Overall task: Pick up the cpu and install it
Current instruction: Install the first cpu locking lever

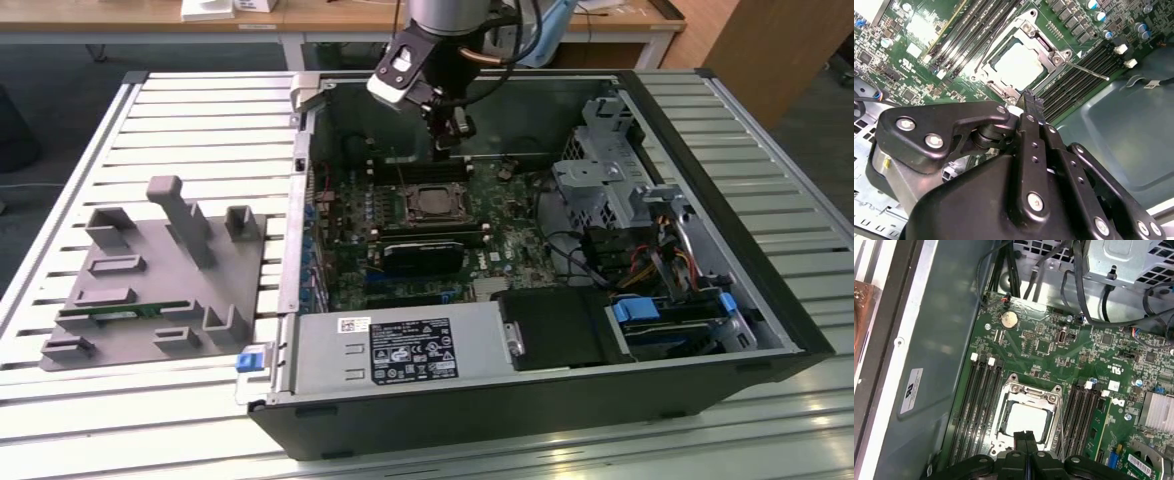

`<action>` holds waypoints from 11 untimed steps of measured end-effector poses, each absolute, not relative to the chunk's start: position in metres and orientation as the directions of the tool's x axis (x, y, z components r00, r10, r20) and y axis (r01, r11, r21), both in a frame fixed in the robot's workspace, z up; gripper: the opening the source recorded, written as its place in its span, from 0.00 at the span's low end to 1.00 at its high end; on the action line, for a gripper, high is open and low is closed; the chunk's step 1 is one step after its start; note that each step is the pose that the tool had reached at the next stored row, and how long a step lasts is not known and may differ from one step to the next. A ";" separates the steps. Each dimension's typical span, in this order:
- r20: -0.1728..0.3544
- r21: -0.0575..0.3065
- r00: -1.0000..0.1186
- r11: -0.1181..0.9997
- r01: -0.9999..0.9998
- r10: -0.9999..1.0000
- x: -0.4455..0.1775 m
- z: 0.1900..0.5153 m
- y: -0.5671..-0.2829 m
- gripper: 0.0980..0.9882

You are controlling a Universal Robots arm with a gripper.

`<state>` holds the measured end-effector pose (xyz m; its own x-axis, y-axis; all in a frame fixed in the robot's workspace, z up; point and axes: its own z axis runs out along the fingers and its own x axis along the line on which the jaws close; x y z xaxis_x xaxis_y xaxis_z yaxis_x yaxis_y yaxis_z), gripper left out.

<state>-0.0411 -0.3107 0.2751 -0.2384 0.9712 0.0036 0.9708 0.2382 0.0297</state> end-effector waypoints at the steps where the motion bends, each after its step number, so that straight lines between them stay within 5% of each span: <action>1: 0.004 0.030 -0.241 0.241 0.970 0.971 -0.041 0.275 -0.311 0.02; 11: 0.004 0.030 -0.344 0.344 0.939 0.939 -0.041 0.275 -0.311 0.02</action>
<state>-0.0410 -0.3109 0.2751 -0.3438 0.9390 0.0036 0.9387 0.3435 0.0297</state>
